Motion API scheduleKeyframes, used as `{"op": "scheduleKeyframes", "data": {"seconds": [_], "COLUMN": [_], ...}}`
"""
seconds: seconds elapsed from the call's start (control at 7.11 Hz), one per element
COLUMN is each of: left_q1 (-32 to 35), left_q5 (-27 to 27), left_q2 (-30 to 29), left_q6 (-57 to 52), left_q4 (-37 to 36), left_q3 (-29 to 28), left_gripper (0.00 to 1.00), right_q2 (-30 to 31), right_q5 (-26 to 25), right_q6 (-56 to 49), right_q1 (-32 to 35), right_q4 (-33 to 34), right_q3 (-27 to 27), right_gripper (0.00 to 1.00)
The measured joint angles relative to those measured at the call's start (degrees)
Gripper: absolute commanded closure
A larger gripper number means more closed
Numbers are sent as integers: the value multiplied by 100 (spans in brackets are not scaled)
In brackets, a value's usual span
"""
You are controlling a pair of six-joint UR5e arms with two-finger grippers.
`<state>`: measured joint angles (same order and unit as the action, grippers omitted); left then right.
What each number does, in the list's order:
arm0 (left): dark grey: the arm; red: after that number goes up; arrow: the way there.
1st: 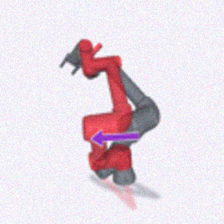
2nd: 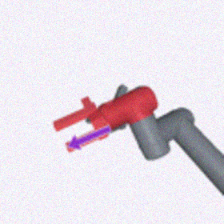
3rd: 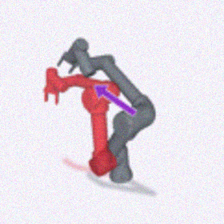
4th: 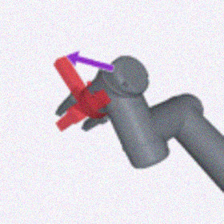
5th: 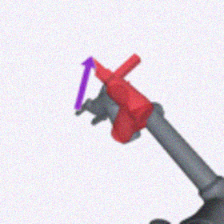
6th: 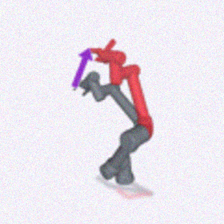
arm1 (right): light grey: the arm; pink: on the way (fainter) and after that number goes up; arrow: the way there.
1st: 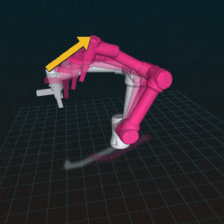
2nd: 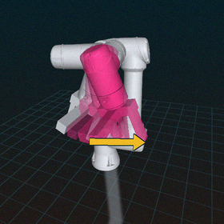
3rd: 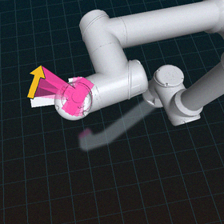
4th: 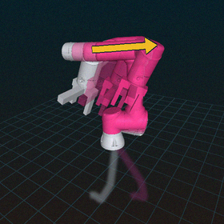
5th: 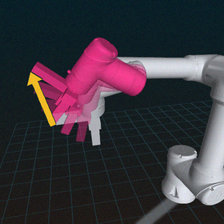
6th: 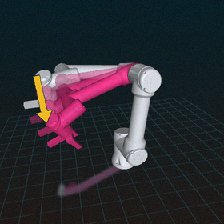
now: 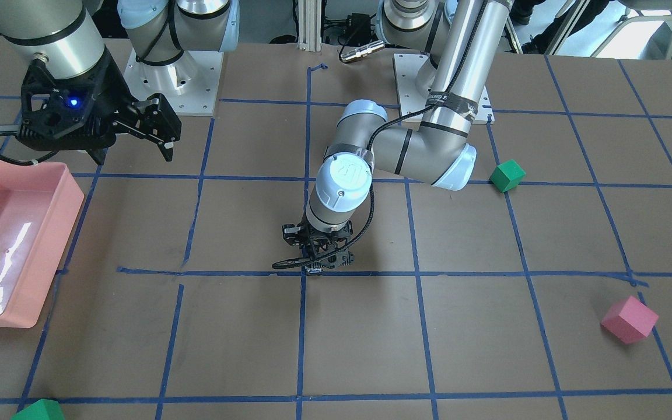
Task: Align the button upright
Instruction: 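Lift and rotate the button switch with the left gripper, yellow cap sideways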
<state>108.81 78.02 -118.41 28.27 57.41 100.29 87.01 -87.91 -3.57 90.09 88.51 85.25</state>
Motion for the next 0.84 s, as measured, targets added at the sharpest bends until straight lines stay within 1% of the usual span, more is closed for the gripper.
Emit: {"op": "scheduleKeyframes", "data": {"seconds": [0.28, 0.42, 0.56, 0.84], "left_q1": [-74, -179, -345, -654], "left_q5": [-302, -399, -611, -1214], "left_q2": [98, 151, 196, 218], "left_q6": [397, 616, 800, 1214], "left_q4": [1005, 1424, 1804, 2128], "left_q3": [-371, -466, -502, -475], "left_gripper": [100, 100, 100, 100], "right_q2": [0, 0, 0, 0], "right_q5": [-6, -7, -7, -7], "right_q6": [-3, -3, -3, -7], "right_q1": [-6, -7, -8, -9], "right_q4": [0, 0, 0, 0], "right_q3": [0, 0, 0, 0], "right_gripper": [0, 0, 0, 0]}}
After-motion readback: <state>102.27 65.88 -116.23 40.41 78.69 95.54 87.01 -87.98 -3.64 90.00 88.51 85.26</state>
